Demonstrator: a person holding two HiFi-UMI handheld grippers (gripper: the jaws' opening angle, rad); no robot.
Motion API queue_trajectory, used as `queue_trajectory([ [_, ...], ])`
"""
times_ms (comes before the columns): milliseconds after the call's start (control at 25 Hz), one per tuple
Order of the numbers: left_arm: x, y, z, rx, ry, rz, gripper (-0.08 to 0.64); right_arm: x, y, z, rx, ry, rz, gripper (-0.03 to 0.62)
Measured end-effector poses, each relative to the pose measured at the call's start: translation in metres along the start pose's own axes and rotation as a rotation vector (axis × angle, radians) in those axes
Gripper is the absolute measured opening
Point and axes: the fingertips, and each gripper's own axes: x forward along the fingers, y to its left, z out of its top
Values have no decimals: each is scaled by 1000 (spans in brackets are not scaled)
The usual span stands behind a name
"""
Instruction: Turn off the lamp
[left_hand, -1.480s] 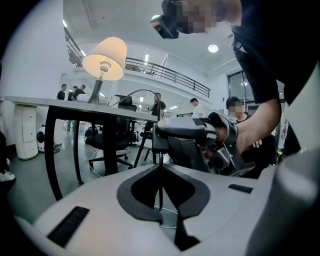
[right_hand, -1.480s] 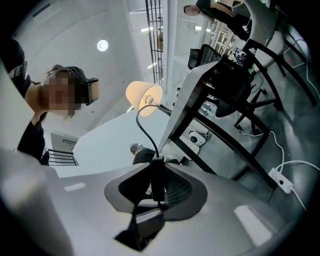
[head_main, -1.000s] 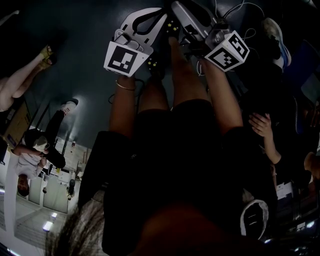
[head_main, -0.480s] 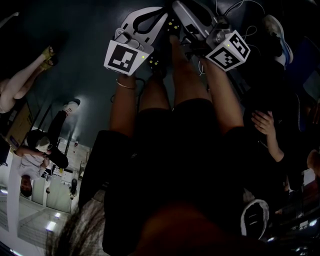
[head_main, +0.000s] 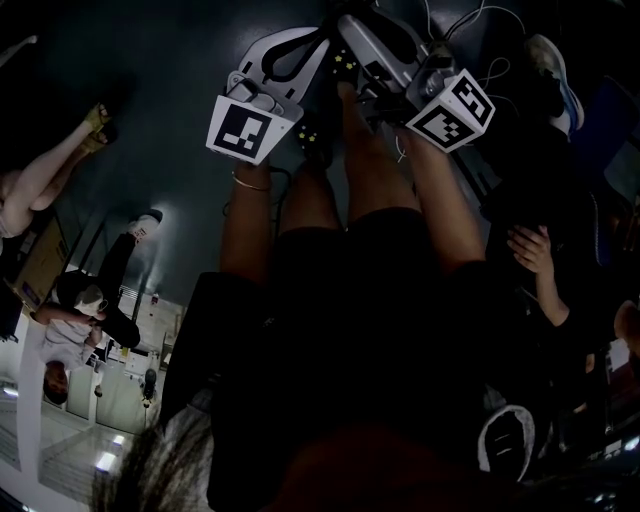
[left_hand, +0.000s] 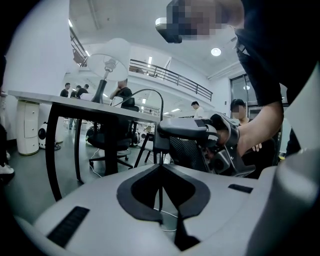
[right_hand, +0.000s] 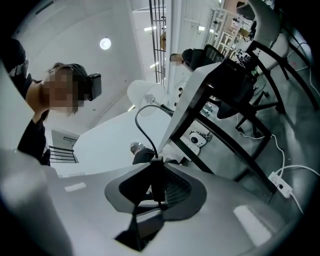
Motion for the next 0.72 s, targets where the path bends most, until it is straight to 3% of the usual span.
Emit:
queue_trajectory([
  [720,12,0,-10,-8,9,-1,17,-3,-13,-4,-61,51,-61,66],
])
